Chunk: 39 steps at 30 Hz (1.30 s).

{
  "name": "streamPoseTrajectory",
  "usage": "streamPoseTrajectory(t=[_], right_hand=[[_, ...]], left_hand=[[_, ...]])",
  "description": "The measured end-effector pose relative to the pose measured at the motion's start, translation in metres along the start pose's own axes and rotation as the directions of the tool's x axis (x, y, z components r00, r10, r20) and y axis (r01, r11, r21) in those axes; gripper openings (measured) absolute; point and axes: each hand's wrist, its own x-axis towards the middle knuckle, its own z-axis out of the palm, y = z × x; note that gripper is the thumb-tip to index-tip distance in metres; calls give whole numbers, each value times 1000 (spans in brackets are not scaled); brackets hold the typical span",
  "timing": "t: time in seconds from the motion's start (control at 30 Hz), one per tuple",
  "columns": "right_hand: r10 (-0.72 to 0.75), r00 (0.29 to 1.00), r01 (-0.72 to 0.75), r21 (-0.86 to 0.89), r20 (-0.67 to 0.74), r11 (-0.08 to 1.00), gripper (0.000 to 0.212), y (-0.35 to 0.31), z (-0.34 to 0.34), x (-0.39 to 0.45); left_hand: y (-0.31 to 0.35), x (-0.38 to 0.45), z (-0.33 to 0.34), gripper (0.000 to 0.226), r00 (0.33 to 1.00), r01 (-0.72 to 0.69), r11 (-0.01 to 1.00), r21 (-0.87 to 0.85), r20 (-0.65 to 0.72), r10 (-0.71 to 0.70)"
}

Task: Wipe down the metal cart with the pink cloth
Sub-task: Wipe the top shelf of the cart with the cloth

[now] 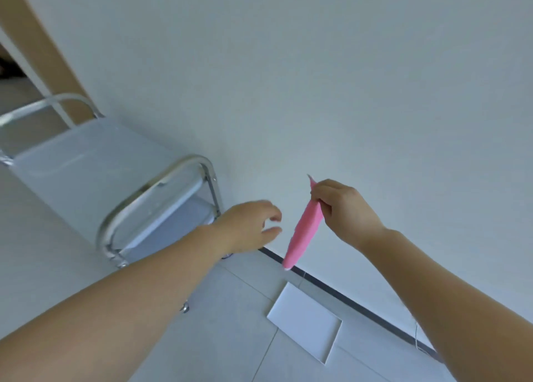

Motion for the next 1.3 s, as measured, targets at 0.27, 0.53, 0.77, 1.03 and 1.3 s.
streamPoseTrajectory(t=[0.27, 0.53, 0.77, 1.03, 1.3], right_hand=[[-388, 919, 385, 47, 77, 922, 25, -104, -87, 13], [-542, 831, 534, 96, 127, 840, 21, -170, -81, 4], [-476, 842, 493, -4, 253, 870, 26, -218, -33, 36], [-434, 836, 488, -94, 336, 868, 41, -332, 63, 85], [-331, 863, 420, -179, 382, 890, 42, -432, 152, 142]], left_hand=[[78, -59, -112, 65, 943, -4, 975, -222, -324, -70], [83, -137, -134, 31, 901, 129, 962, -241, -377, -216], [27, -209, -158, 15, 894, 326, 945, 31, -336, -298], [-97, -304, -198, 17, 867, 433, 895, 108, -323, -380], [-230, -372, -244, 12, 864, 445, 893, 60, -291, -411]])
